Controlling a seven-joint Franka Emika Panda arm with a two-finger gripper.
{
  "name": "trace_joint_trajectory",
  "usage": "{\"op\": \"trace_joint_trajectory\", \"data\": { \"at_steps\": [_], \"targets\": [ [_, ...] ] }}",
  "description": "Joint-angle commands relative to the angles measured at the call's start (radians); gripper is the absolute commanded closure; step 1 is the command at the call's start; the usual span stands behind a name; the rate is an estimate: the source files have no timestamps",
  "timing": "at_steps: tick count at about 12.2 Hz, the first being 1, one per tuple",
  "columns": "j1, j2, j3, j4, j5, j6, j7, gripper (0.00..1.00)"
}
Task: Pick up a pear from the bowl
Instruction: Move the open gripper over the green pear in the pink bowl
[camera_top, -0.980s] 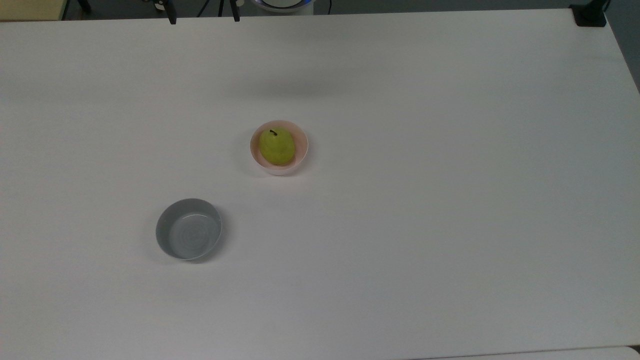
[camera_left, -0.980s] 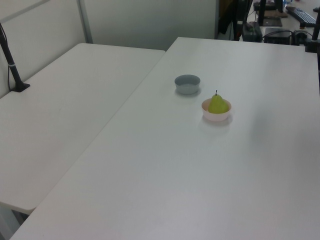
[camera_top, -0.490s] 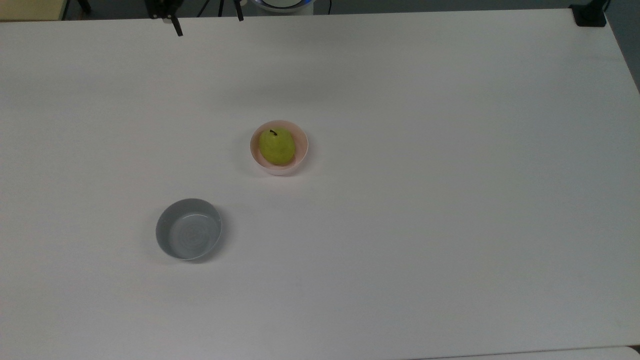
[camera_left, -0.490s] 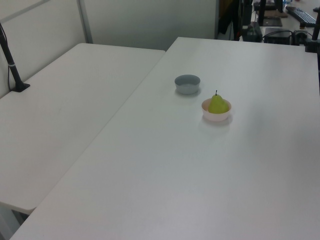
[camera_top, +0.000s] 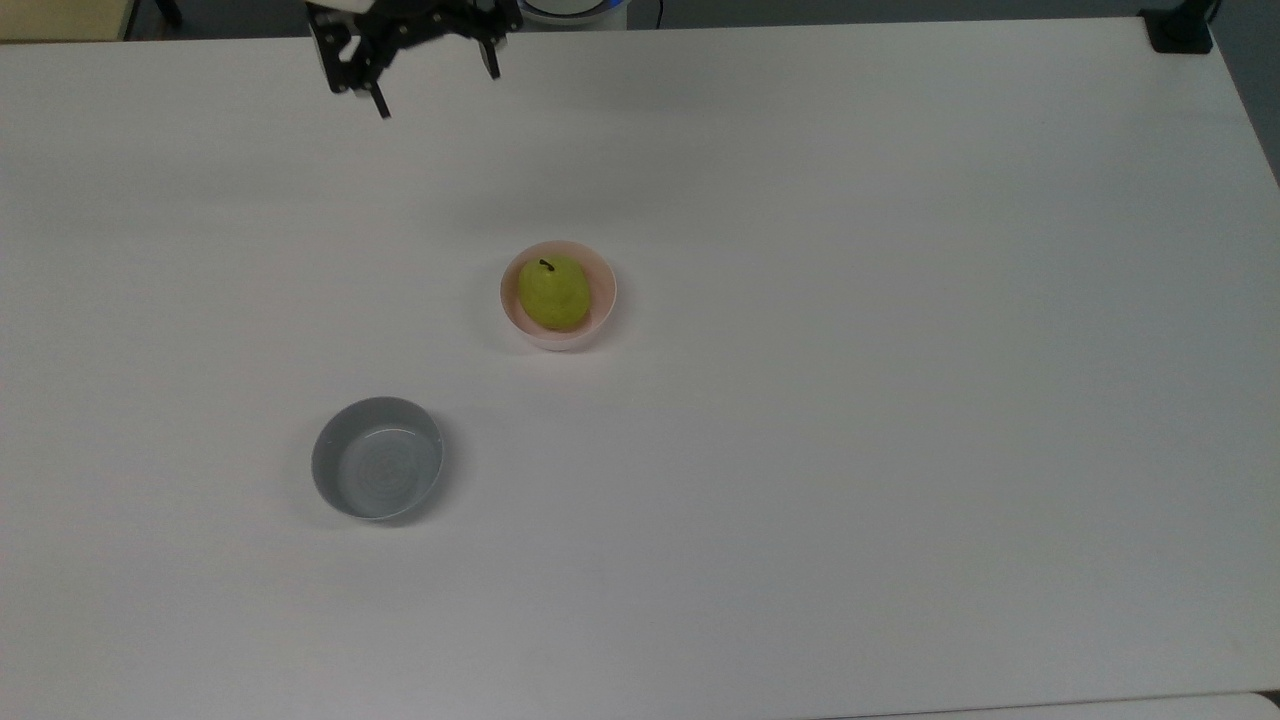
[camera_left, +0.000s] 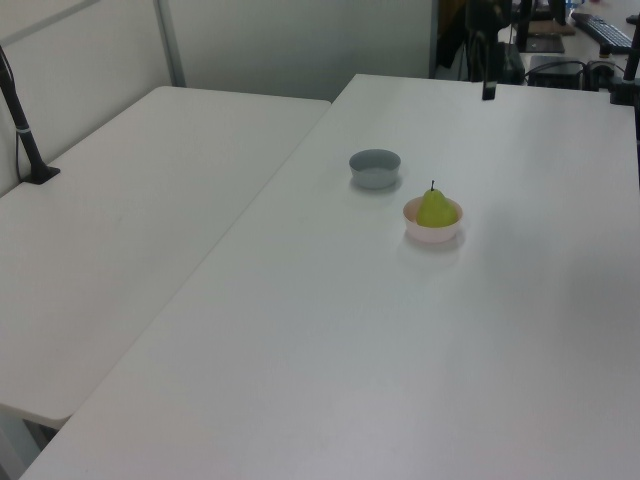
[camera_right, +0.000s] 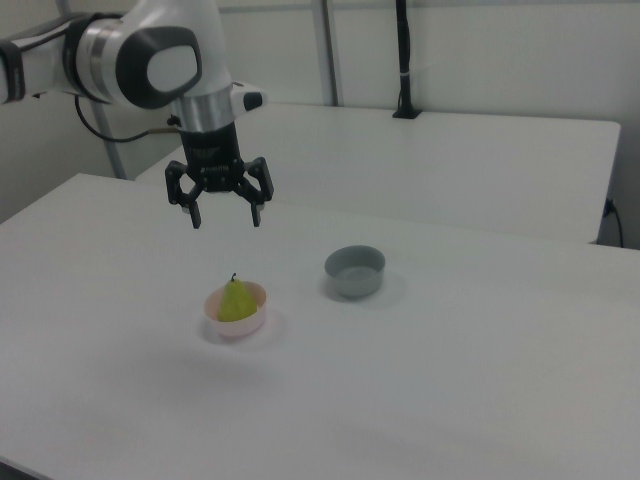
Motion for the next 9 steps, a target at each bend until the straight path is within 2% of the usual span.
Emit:
{"op": "trace_joint_trajectory", "data": {
  "at_steps": [1,3,6,9],
  "targets": [
    [0.026,-0.015,0.004,-0.154,0.076,0.208,0.040,0.00],
    [0.048,0.002,0.009,-0.193,0.076,0.246,0.059,0.00],
    [0.068,0.074,0.034,-0.212,0.076,0.318,0.089,0.00],
    [0.108,0.160,0.034,-0.218,0.053,0.418,0.128,0.00]
  ]
}}
